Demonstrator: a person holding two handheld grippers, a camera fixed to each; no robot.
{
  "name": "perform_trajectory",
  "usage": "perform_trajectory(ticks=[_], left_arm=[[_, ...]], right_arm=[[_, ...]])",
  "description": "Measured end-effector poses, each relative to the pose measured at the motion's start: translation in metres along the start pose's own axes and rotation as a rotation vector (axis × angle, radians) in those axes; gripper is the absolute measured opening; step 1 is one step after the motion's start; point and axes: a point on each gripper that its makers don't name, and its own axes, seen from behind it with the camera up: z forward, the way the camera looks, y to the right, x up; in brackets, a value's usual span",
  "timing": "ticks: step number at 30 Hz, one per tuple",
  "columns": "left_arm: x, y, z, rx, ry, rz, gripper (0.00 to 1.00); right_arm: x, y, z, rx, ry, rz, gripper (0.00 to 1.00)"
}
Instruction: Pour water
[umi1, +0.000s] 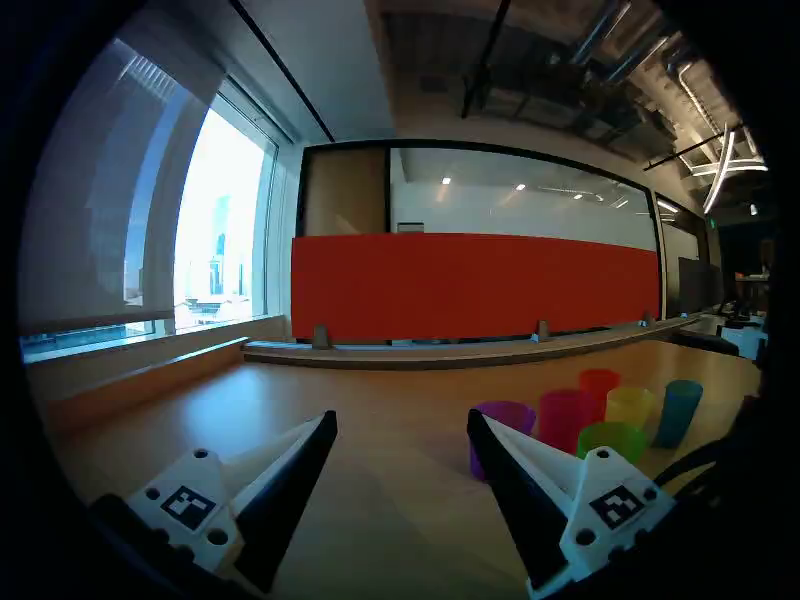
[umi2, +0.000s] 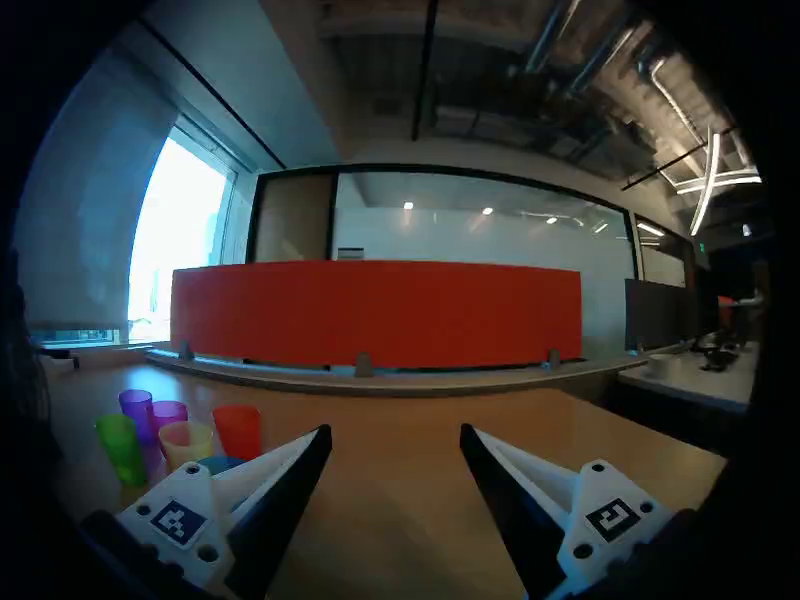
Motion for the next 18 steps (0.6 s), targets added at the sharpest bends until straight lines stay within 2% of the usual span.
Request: perform_trajectory(ticks=[6, 18], left_arm=[[0.000, 0.000, 0.000, 0.000, 0.000, 0.000, 0.97], [0.000, 0.000, 0.000, 0.000, 0.000, 0.000, 0.97]], right_arm=[[-0.007, -0.002, 0.000, 0.001, -0.009, -0.011, 0.99], [-0.013, 0.001, 0.001, -0.003, -0.035, 0.016, 0.99]])
